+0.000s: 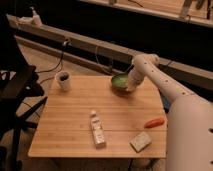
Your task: Drag the ceramic bowl in a circle
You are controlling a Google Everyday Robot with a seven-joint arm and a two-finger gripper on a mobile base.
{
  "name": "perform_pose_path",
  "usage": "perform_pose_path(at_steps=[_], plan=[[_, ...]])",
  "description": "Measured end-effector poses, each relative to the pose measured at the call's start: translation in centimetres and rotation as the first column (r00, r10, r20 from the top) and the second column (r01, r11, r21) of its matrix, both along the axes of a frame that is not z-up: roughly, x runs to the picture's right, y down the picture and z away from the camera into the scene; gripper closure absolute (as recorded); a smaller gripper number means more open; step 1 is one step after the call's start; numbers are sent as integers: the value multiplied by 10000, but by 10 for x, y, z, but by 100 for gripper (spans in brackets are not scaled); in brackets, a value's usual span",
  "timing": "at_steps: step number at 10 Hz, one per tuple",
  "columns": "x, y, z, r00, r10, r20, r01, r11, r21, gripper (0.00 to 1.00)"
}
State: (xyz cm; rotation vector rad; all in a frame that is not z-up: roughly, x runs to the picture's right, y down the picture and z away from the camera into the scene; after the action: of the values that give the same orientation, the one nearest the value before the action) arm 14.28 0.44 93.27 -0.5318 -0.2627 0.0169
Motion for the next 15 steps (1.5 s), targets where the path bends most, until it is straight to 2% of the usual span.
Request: perform_pose_path(at_steps=[1, 3, 4, 6, 8, 11, 13, 15], plan=[[-15, 2, 1, 9997, -115, 235, 116, 9999, -59, 100], [-70, 17, -6, 9930, -456, 1089, 490, 9984, -286, 100], [-85, 23, -11, 9906, -488, 1276, 537, 9979, -355, 100], [-112, 40, -27, 9884, -413, 1459, 510, 9967, -630, 100], [-114, 50, -37, 9919, -283, 1240, 386, 9960, -812, 100], [-82, 57, -56, 9993, 61, 381, -23, 9950, -999, 100], [-32, 55, -67, 9985, 277, -466, -324, 9942, -1024, 100], [19, 45, -66, 9924, 434, -1154, -544, 9941, -940, 100]])
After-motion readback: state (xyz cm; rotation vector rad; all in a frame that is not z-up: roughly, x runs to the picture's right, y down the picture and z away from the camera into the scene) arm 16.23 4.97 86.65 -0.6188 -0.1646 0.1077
